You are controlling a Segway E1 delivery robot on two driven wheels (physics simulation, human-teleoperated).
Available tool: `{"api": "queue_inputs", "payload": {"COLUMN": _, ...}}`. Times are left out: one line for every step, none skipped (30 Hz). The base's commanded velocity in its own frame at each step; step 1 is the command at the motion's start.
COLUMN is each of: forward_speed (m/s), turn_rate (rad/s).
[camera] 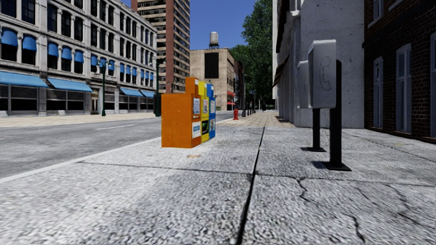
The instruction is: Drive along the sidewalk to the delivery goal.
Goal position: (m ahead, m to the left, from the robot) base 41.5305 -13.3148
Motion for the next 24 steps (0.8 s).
{"api": "queue_inputs", "payload": {"forward_speed": 2.00, "turn_rate": -0.22}}
{"api": "queue_inputs", "payload": {"forward_speed": 2.00, "turn_rate": -0.22}}
{"api": "queue_inputs", "payload": {"forward_speed": 2.00, "turn_rate": -0.22}}
{"api": "queue_inputs", "payload": {"forward_speed": 2.00, "turn_rate": -0.22}}
{"api": "queue_inputs", "payload": {"forward_speed": 2.00, "turn_rate": -0.30}}
{"api": "queue_inputs", "payload": {"forward_speed": 2.00, "turn_rate": -0.37}}
{"api": "queue_inputs", "payload": {"forward_speed": 2.00, "turn_rate": -0.38}}
{"api": "queue_inputs", "payload": {"forward_speed": 2.00, "turn_rate": -0.38}}
{"api": "queue_inputs", "payload": {"forward_speed": 2.00, "turn_rate": -0.39}}
{"api": "queue_inputs", "payload": {"forward_speed": 2.00, "turn_rate": -0.39}}
{"api": "queue_inputs", "payload": {"forward_speed": 2.00, "turn_rate": -0.39}}
{"api": "queue_inputs", "payload": {"forward_speed": 2.00, "turn_rate": -0.39}}
{"api": "queue_inputs", "payload": {"forward_speed": 2.00, "turn_rate": -0.39}}
{"api": "queue_inputs", "payload": {"forward_speed": 2.00, "turn_rate": -0.39}}
{"api": "queue_inputs", "payload": {"forward_speed": 2.00, "turn_rate": -0.39}}
{"api": "queue_inputs", "payload": {"forward_speed": 2.00, "turn_rate": -0.39}}
{"api": "queue_inputs", "payload": {"forward_speed": 2.00, "turn_rate": -0.39}}
{"api": "queue_inputs", "payload": {"forward_speed": 2.00, "turn_rate": -0.39}}
{"api": "queue_inputs", "payload": {"forward_speed": 2.00, "turn_rate": -0.39}}
{"api": "queue_inputs", "payload": {"forward_speed": 2.00, "turn_rate": -0.39}}
{"api": "queue_inputs", "payload": {"forward_speed": 2.00, "turn_rate": -0.39}}
{"api": "queue_inputs", "payload": {"forward_speed": 2.00, "turn_rate": -0.39}}
{"api": "queue_inputs", "payload": {"forward_speed": 2.00, "turn_rate": -0.39}}
{"api": "queue_inputs", "payload": {"forward_speed": 2.00, "turn_rate": -0.39}}
